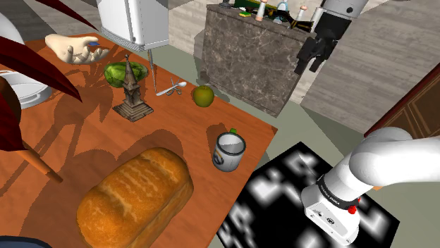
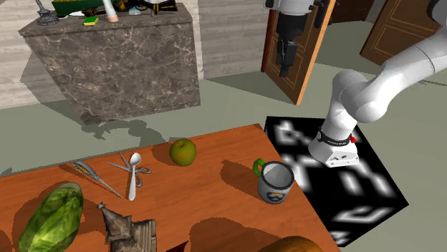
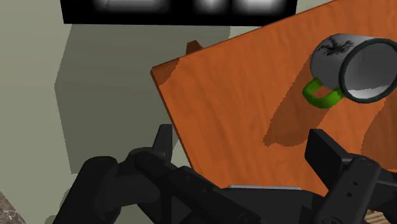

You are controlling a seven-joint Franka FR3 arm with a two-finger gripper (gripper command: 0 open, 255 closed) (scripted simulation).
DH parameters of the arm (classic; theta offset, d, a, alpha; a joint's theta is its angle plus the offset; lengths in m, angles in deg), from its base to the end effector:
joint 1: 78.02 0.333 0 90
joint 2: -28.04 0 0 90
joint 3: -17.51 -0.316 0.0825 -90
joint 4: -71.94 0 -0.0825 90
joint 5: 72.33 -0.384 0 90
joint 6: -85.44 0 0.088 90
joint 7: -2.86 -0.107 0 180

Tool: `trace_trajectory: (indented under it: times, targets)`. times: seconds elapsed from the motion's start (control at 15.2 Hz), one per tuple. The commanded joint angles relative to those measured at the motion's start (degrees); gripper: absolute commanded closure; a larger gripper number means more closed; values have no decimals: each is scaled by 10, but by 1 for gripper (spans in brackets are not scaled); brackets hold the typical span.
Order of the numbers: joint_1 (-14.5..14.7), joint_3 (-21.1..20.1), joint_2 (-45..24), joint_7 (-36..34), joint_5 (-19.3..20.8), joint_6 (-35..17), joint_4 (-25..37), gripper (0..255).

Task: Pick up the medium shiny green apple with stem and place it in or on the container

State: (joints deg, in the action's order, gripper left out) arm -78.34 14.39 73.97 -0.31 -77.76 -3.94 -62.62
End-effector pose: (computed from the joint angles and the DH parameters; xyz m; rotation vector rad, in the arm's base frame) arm 0.3010 0.0303 0.5975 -3.0853 0.0327 -0.0152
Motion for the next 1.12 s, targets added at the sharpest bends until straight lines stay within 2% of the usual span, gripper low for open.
trace_trajectory:
  times: [0.0, 0.53, 1.06]
  targets:
    - [0, 0, 0, 0, 0, 0, 0, 0]
    - [7, -28, -168, -18, -21, -105, 54, 0]
    - [13, -52, -346, -40, -25, -173, 155, 0]
